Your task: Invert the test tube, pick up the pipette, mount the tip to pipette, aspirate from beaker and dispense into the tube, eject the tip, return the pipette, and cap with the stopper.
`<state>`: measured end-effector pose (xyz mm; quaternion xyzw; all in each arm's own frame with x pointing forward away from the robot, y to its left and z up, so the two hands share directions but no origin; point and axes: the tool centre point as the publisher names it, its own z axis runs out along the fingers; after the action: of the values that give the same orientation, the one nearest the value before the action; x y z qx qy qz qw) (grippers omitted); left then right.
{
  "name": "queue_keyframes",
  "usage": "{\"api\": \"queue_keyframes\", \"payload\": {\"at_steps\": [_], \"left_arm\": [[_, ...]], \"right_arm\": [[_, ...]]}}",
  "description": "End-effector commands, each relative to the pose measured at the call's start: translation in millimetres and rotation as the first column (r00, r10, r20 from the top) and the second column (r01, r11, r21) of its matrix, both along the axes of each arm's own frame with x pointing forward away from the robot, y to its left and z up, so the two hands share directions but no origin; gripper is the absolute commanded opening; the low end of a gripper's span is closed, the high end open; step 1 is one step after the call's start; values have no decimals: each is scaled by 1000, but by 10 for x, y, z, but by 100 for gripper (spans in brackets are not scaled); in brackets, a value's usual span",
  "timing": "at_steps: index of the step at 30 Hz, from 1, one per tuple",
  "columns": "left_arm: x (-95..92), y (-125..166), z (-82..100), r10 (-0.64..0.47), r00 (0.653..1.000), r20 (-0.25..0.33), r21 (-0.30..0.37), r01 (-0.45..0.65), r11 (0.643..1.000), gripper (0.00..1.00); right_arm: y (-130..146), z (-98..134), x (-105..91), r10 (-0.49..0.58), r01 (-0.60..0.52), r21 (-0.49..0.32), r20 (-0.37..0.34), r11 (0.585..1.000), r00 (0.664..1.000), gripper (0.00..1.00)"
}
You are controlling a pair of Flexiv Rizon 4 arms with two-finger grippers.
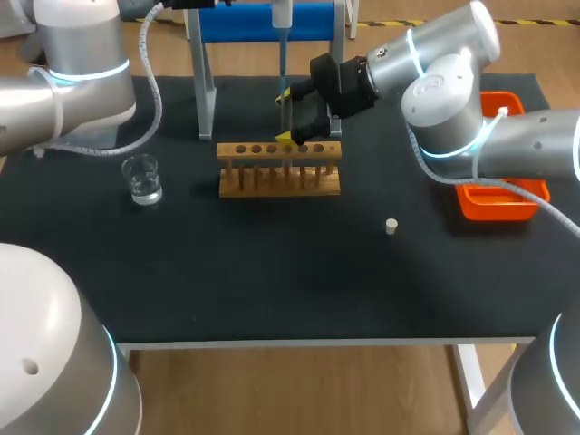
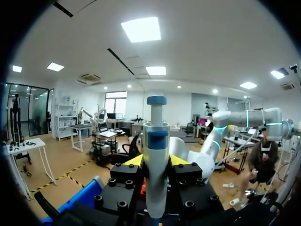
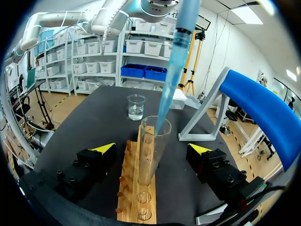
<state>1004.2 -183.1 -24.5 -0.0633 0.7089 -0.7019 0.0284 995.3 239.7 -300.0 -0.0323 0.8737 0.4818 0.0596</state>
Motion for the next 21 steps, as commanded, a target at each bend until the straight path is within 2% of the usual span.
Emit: {"api": "queue_keyframes", "payload": {"at_steps": [1, 21], "left_arm": [[20, -9, -11, -2, 1000, 14, -8, 2, 1000, 0], [18, -108, 5, -41, 999, 25, -24, 42, 999, 0]], "right_arm": [[-7, 5, 2, 1, -1, -2, -2, 1000, 1000, 100], [-7, 5, 2, 1, -1, -2, -2, 1000, 1000, 100]]}}
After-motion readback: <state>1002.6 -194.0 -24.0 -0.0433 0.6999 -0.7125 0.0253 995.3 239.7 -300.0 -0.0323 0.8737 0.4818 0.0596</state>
